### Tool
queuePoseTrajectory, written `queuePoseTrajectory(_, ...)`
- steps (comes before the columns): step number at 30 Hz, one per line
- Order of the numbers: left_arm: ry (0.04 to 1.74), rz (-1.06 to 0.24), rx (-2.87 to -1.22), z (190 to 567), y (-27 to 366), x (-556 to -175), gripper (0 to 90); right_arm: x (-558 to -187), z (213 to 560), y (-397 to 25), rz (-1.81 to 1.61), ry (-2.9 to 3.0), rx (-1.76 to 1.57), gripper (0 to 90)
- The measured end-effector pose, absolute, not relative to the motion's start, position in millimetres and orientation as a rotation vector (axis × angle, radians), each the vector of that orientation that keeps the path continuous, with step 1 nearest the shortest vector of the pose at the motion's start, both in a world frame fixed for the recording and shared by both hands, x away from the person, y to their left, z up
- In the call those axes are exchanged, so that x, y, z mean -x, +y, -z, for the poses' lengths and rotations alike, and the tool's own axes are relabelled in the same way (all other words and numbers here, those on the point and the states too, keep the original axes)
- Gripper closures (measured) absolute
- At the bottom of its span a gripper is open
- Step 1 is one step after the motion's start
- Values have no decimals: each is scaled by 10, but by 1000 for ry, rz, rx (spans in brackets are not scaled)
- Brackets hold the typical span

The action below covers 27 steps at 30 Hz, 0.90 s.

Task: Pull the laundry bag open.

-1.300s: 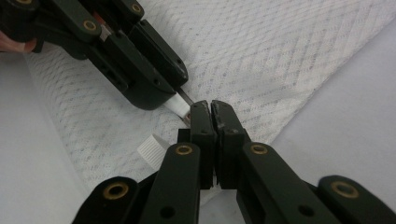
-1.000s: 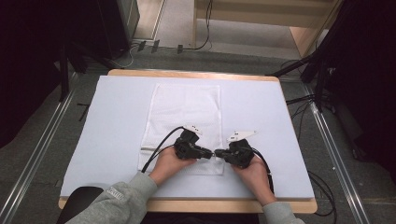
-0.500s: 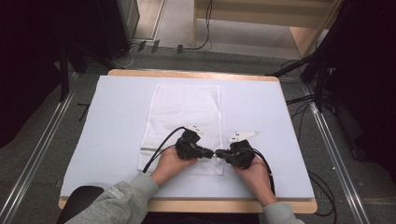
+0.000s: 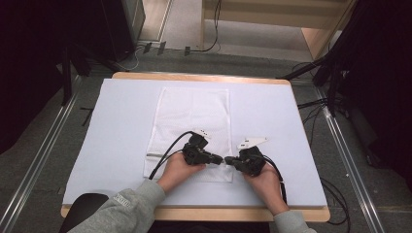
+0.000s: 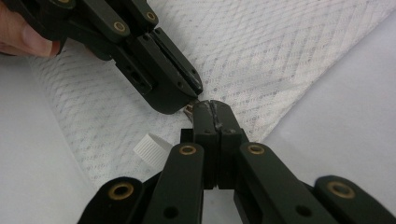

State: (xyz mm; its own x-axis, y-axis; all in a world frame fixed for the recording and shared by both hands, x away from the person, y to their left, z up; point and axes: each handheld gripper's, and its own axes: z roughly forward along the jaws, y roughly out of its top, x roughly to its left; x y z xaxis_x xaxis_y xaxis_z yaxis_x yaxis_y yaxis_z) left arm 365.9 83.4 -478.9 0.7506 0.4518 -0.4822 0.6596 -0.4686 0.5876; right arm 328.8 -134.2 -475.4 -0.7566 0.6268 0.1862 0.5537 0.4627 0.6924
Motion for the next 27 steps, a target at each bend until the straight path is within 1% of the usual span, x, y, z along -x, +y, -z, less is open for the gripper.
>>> queuePoseTrajectory(14, 880, 418, -2137, 4776, 862, -3722, 882, -3271, 4767, -1347, -1183, 2599, -1017, 900)
queuePoseTrajectory(21, 891, 426, -2147, 4752, 929, -3764, 883, -3262, 4767, -1342, -1178, 2594, -1014, 900)
queuePoseTrajectory(27, 893, 460, -2151, 4740, 980, -3783, 882, -3270, 4768, -1347, -1183, 2600, -1015, 900)
